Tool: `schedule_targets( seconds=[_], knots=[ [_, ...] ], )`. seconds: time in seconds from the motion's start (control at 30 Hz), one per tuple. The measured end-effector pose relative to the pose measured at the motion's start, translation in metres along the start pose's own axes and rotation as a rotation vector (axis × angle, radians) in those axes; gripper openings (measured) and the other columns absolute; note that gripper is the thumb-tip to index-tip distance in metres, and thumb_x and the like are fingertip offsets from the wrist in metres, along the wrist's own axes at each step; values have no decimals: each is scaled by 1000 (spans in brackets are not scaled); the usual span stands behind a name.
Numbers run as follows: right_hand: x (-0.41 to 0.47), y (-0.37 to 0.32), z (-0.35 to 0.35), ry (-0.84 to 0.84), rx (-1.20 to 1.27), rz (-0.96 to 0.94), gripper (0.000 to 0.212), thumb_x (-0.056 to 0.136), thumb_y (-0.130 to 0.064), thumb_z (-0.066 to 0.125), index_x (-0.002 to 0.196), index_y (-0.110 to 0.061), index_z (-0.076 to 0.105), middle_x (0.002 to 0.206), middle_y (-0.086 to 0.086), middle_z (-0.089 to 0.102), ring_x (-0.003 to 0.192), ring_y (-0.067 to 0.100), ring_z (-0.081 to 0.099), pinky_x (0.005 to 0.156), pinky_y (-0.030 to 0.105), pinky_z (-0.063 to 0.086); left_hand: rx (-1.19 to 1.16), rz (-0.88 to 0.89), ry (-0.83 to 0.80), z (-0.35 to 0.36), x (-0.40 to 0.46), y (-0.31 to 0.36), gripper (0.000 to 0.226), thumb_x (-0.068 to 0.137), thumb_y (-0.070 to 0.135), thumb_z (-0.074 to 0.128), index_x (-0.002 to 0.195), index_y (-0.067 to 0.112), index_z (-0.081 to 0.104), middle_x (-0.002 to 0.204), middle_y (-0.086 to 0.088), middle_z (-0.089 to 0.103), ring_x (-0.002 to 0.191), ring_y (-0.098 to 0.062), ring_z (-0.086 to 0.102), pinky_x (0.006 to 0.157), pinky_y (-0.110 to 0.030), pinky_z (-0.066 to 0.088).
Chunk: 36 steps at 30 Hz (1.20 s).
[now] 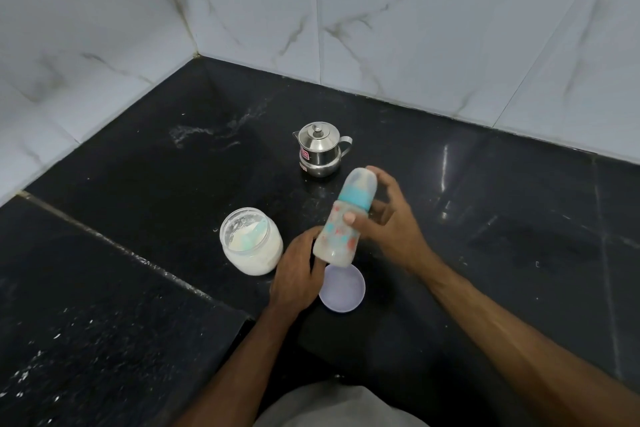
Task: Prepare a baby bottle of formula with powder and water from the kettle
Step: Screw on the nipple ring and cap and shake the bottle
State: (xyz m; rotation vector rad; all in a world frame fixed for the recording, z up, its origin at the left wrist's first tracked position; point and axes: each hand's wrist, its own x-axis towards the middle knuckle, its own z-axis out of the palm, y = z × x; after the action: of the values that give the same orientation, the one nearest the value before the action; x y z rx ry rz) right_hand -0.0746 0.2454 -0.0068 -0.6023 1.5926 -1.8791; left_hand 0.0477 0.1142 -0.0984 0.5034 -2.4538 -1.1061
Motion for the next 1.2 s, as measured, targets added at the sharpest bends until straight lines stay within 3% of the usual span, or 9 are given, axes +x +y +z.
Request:
schedule_targets(
  seconds=[0.13,0.2,0.33,0.5,0.67,0.83,1.0,1.13,1.2],
  knots=[
    [14,-13,-7,324,255,-59,72,81,-16,70,141,-22,31,117,12,66,101,26,70,72,37,60,74,-26,28,2,-1,-3,29,98,25,50,126,19,55,125,7,59,114,-2,51,96,-18,38],
    [12,-10,-3,287,239,-43,69,85,-10,67,142,-21,29,120,13,64,102,26,69,71,37,60,79,-28,26,3,-1,-5,30,98,24,51,127,18,55,125,5,60,113,-1,50,95,-18,38],
    [2,2,7,-11,5,-20,75,77,-6,72,138,-24,33,122,12,61,102,26,69,71,34,59,13,-57,1,2,-1,-5,35,94,22,58,129,17,54,125,2,60,114,-8,55,95,-20,40],
    [15,-11,-6,331,276,-39,70,85,-13,67,143,-22,28,119,13,64,101,25,70,72,37,59,85,-31,27,2,-2,-3,30,99,26,49,127,18,55,127,6,59,116,-4,52,98,-19,39],
    [-4,1,5,-35,-7,9,74,80,3,69,140,-20,32,115,6,64,99,24,70,71,34,59,17,-28,-30,1,0,-4,29,95,25,58,123,21,55,118,12,58,107,-1,55,91,-16,42],
    [16,-13,-10,385,316,-55,63,87,-11,65,139,-24,32,111,5,67,100,24,70,72,37,59,88,-41,27,2,-2,-2,30,99,26,49,127,18,55,127,7,59,115,0,49,97,-13,35],
    [-5,1,1,-36,-45,20,73,81,-1,70,140,-20,32,115,4,65,99,23,70,71,33,59,32,2,-69,2,0,-6,32,97,22,55,128,16,54,125,2,59,113,-8,55,97,-22,42],
    [12,-12,-7,312,224,-53,64,84,-10,68,137,-22,34,110,6,68,94,21,72,69,35,60,79,-42,22,2,-2,-3,29,98,24,50,126,18,55,126,7,59,116,-5,52,95,-11,32],
    [12,-11,-7,335,285,-48,66,83,-16,68,138,-24,32,113,6,66,99,23,70,72,38,60,84,-39,13,3,-2,-4,28,98,24,49,126,18,55,125,7,59,116,-6,53,95,-12,33]
  ],
)
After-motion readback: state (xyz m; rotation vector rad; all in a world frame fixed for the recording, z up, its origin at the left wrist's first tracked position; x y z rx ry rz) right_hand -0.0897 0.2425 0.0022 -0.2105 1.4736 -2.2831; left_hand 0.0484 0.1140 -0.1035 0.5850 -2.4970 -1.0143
